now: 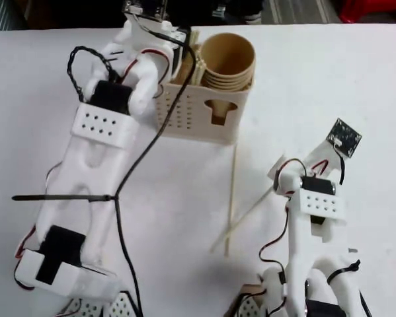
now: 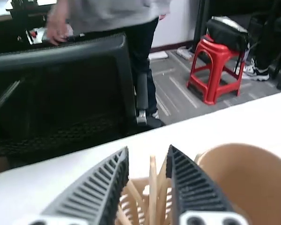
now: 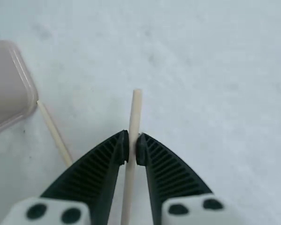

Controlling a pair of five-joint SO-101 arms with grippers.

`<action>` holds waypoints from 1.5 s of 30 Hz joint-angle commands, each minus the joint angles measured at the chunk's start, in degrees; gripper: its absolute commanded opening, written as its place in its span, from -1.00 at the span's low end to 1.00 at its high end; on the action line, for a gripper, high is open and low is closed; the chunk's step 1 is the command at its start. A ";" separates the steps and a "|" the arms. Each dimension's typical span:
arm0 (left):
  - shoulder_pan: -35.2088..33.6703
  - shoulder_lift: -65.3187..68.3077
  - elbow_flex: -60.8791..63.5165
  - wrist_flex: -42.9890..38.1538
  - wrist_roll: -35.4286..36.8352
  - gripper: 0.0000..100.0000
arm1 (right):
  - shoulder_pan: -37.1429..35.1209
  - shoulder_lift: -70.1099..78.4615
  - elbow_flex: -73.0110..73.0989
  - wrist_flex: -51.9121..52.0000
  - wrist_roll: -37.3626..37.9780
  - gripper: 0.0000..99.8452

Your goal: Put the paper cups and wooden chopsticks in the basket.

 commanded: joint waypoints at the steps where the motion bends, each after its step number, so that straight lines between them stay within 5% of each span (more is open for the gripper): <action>1: -1.19 -4.88 -0.79 2.73 0.26 -0.71 | 0.40 -1.71 -0.35 -0.66 -0.44 -0.97; 14: -3.74 -26.15 -0.26 27.34 0.18 -0.71 | 0.57 -1.89 -0.35 -0.66 -0.44 -0.97; 19: -7.16 -30.99 -0.18 32.00 0.18 -0.95 | 0.66 -1.89 -0.35 -0.66 -0.44 -0.97; 23: -9.45 -34.15 1.14 34.90 0.18 -0.95 | 0.66 -1.98 -0.35 -0.66 -0.44 -0.97; 36: -10.86 -61.41 35.52 21.54 0.09 -0.95 | 0.66 -1.98 -0.35 -0.66 -0.44 -0.97; 45: -19.56 -74.59 58.55 13.45 -2.73 -0.95 | 0.22 -2.24 -0.44 -0.57 -0.53 -0.97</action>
